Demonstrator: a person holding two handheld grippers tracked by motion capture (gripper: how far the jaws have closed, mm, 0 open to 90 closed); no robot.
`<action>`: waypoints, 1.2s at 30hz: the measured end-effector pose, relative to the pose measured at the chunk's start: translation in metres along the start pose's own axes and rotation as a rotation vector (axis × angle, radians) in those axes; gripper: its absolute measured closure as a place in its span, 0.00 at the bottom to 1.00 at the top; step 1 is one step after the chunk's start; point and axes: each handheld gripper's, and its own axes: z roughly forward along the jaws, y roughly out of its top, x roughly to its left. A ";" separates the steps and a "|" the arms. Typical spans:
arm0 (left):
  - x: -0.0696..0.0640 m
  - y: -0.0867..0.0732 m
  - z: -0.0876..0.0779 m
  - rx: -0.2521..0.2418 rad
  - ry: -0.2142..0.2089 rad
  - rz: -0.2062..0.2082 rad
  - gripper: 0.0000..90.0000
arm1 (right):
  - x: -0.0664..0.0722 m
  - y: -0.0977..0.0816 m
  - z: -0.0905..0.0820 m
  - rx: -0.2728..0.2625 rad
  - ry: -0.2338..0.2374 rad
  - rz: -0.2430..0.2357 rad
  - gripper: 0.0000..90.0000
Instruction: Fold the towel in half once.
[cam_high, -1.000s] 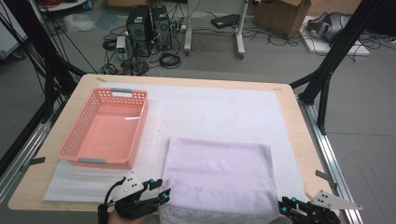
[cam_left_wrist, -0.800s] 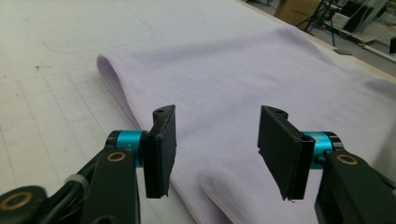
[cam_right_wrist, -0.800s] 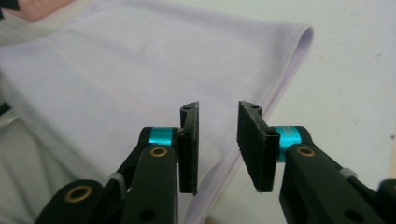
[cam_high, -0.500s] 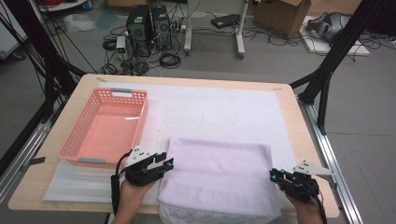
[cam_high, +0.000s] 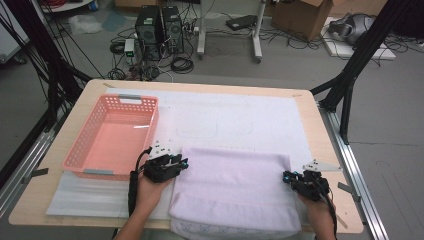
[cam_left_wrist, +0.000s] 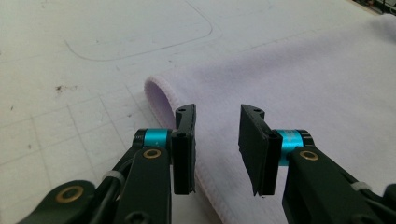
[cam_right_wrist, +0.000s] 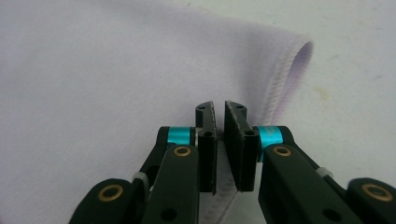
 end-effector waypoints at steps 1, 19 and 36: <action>0.001 0.000 0.003 0.007 0.012 0.006 0.74 | -0.002 0.001 0.001 0.001 -0.007 -0.007 0.93; 0.008 0.005 0.015 0.093 0.075 -0.028 0.58 | -0.012 0.007 0.005 -0.017 -0.050 0.078 0.62; -0.002 0.004 0.017 0.101 0.058 0.056 0.94 | -0.012 0.008 0.009 0.008 0.003 0.115 0.94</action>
